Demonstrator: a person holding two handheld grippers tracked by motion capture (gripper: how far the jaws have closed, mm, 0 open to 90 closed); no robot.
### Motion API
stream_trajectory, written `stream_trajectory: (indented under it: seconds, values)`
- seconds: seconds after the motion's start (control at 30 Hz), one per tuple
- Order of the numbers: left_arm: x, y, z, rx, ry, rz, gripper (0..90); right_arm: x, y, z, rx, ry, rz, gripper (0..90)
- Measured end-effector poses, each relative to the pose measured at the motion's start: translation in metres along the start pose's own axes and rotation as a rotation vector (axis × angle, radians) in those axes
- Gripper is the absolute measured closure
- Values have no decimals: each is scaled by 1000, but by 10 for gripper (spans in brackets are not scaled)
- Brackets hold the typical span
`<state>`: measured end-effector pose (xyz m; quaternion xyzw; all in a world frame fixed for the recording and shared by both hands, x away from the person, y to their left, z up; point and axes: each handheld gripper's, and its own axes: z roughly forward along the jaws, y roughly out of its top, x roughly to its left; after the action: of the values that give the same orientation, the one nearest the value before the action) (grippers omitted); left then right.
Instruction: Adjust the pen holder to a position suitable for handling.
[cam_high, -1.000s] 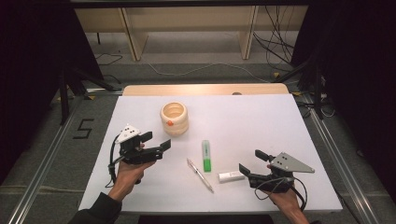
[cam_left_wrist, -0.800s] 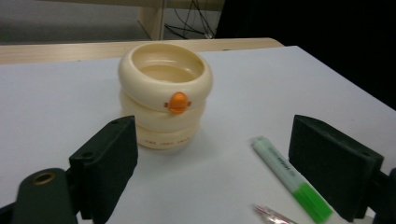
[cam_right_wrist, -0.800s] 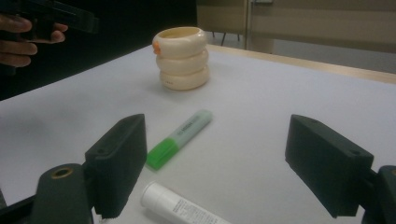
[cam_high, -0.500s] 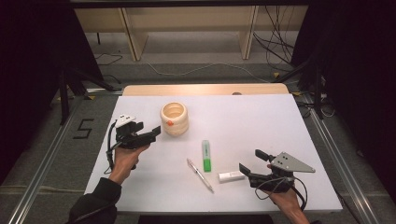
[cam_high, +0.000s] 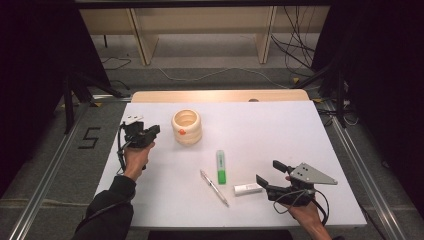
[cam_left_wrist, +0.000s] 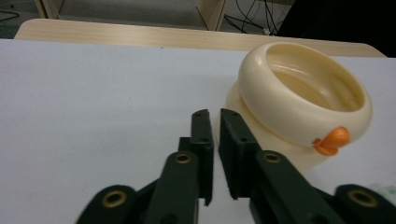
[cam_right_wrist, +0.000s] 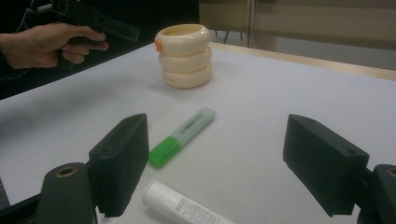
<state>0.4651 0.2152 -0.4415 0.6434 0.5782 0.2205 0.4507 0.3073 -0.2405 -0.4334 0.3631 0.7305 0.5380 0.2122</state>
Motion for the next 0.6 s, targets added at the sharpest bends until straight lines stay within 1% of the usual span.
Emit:
stream_trajectory:
  seconds: [0.03, 0.13, 0.2, 0.27, 0.33, 0.47, 0.5, 0.53, 0.57, 0.6]
  values:
    - [0, 1, 4, 3, 6, -3, 888, 0, 0, 0, 3, -1, -2, 237]
    - [2, 1, 16, 17, 11, -4, 891, 0, 0, 0, 4, 0, -7, 241]
    - [3, 1, 23, 14, 7, -26, 891, 0, 0, 0, 3, -1, -5, 244]
    - [4, 1, 29, 22, 11, -23, 892, -1, -1, 0, 7, -2, 1, 244]
    - [5, 1, 33, 26, 12, -18, 892, 0, -1, 0, 10, 0, -2, 244]
    - [4, 1, 42, 37, 9, -28, 892, 0, -1, 1, 4, 2, -5, 244]
    - [4, 1, 42, 37, 9, -28, 892, 0, -1, 1, 4, 2, -5, 244]
    - [3, 0, 44, 39, 5, -35, 892, 0, -1, 1, 8, 2, -4, 244]
    - [1, 0, 48, 46, 1, -30, 892, 0, -1, 2, 10, 4, -7, 244]
    - [1, 0, 48, 46, 1, -30, 892, 0, -1, 2, 7, 5, -6, 244]
